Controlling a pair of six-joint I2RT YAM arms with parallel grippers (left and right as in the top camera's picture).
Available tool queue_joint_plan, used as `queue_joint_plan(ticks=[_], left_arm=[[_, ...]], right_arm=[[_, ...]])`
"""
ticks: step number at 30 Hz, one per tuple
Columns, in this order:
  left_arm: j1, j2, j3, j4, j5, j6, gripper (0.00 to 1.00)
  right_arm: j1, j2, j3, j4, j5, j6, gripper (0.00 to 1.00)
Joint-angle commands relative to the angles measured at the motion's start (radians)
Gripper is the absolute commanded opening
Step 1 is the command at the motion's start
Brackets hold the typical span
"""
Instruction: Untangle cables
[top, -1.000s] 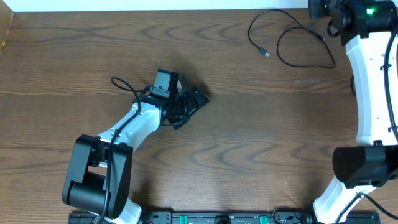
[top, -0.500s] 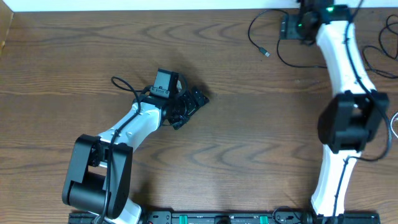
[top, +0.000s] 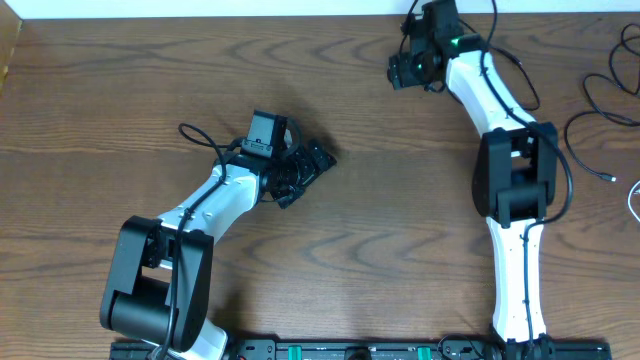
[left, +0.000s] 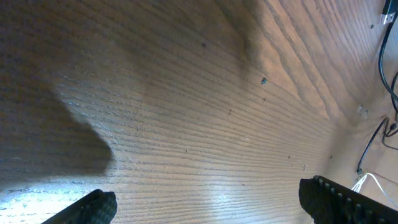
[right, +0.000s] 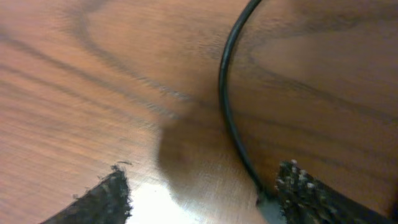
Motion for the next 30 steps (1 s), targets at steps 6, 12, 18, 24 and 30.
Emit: queue_joint_plan(ticks=[6, 12, 18, 24, 30], left_arm=[[0.003, -0.005, 0.008, -0.003, -0.01, 0.017, 0.98], [0.003, -0.005, 0.008, -0.003, -0.01, 0.017, 0.98], [0.003, -0.005, 0.008, -0.003, -0.01, 0.017, 0.98], [0.003, -0.005, 0.008, -0.003, -0.01, 0.017, 0.98], [0.003, -0.005, 0.008, -0.003, -0.01, 0.017, 0.98]], right_arm=[[-0.01, 0.016, -0.001, 0.034, 0.018, -0.059, 0.51], [-0.011, 0.019, -0.001, -0.119, 0.019, -0.122, 0.37], [-0.012, 0.021, 0.0, -0.251, 0.068, -0.124, 0.01], [-0.037, -0.086, 0.003, -0.281, 0.085, -0.094, 0.01], [-0.061, -0.258, 0.003, -0.307, 0.086, -0.109, 0.01]])
